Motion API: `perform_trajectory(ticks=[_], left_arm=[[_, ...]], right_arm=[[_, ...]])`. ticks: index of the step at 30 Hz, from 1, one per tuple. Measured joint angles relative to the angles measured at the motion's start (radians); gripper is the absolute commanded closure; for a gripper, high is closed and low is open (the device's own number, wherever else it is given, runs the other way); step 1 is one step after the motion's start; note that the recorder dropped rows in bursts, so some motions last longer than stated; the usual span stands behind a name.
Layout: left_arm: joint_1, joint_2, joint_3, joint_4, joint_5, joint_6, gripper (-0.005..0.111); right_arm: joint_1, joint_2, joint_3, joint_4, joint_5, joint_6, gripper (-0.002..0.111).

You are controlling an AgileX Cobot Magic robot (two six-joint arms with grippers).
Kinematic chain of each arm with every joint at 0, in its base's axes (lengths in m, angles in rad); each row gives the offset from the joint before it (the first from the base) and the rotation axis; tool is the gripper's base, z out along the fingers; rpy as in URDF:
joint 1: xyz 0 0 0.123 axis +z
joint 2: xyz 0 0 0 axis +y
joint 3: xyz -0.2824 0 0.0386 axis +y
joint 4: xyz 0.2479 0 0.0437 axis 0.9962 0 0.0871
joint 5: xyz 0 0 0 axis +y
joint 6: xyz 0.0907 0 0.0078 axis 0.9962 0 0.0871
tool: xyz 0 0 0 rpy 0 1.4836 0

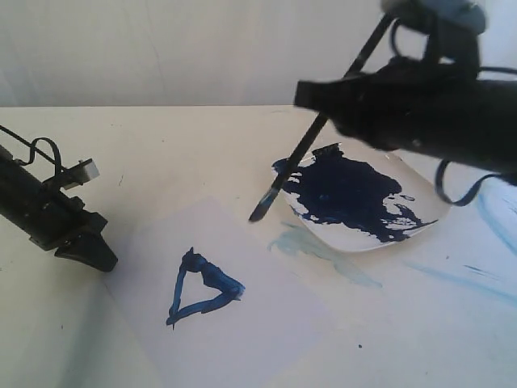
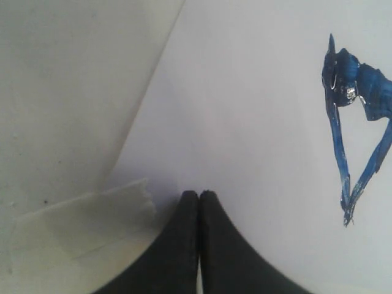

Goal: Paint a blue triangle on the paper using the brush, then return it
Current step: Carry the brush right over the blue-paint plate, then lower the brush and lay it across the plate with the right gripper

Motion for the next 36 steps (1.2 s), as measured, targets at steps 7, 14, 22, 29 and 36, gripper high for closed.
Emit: perform_trajectory(ticks=[7, 14, 22, 29, 36], left_arm=[[0.0, 0.0, 0.0, 0.0, 0.0, 0.0, 0.107], [0.0, 0.0, 0.0, 0.0, 0.002, 0.0, 0.107], [0.0, 0.001, 0.0, 0.0, 0.008, 0.0, 0.107], [0.0, 0.002, 0.0, 0.0, 0.019, 0.0, 0.107], [0.0, 0.004, 0.0, 0.004, 0.027, 0.0, 0.107]], right_arm=[[0.0, -0.22, -0.006, -0.002, -0.345, -0.033, 0.108], [-0.004, -0.328, -0.008, 0.0, -0.441, -0.08, 0.108], [-0.135, -0.318, -0.008, 0.002, -0.265, -0.063, 0.108], [-0.397, -0.192, -0.008, 0.004, 0.131, 0.089, 0.108], [-0.707, 0.014, -0.008, 0.001, 0.529, 0.254, 0.108]])
